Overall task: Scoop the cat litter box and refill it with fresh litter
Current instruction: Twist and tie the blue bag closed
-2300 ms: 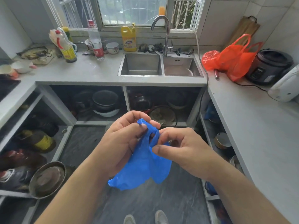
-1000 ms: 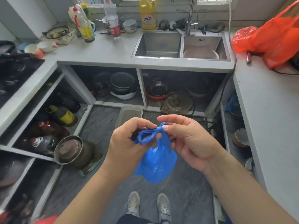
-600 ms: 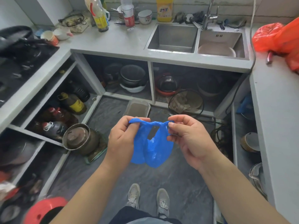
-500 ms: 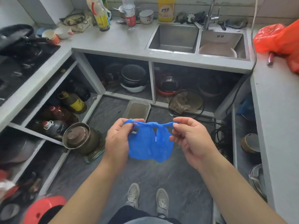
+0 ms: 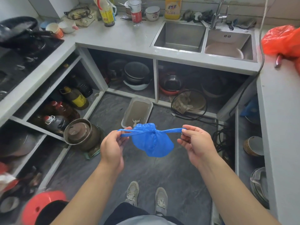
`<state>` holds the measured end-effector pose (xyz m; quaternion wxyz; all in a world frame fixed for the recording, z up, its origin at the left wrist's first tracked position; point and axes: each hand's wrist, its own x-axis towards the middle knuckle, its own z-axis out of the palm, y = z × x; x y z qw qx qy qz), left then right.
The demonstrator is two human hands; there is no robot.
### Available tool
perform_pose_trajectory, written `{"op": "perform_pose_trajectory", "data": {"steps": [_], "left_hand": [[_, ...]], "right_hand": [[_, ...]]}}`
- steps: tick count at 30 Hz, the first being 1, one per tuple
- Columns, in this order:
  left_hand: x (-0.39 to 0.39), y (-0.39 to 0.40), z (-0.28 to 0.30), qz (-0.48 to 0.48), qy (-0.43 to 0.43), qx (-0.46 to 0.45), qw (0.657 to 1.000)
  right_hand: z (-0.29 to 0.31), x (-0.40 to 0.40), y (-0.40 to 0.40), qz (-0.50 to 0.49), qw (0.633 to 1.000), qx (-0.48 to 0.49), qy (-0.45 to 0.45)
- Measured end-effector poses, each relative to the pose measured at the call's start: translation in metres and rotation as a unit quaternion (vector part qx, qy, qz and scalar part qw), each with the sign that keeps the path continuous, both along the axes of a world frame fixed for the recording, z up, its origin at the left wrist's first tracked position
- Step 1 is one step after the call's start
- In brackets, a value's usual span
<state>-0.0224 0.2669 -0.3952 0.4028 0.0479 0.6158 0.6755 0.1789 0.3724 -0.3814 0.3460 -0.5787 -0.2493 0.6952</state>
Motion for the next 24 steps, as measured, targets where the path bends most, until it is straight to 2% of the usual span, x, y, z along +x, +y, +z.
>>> {"op": "perform_pose_trajectory", "data": {"steps": [7, 14, 16, 19, 22, 24], "left_hand": [[-0.014, -0.005, -0.008, 0.038, -0.011, -0.026, 0.999], [-0.038, -0.016, -0.021, 0.118, -0.044, -0.069, 0.990], [-0.046, -0.021, -0.021, 0.098, -0.003, -0.083, 0.992], [-0.052, -0.020, -0.009, 0.044, 0.105, -0.074, 0.991], [-0.043, -0.015, 0.017, -0.051, 0.206, -0.052, 0.976], [-0.034, -0.012, 0.031, -0.112, 0.236, -0.024, 0.965]], "right_hand": [[-0.014, -0.002, 0.006, -0.010, 1.000, -0.010, 0.003], [-0.029, -0.009, 0.013, -0.024, 0.999, -0.034, -0.005], [-0.028, -0.012, 0.014, 0.011, 0.999, -0.016, -0.031], [-0.020, -0.017, 0.019, 0.091, 0.992, 0.039, -0.078], [-0.003, -0.030, 0.015, 0.172, 0.976, 0.100, -0.089], [0.010, -0.041, 0.008, 0.228, 0.958, 0.144, -0.098]]}}
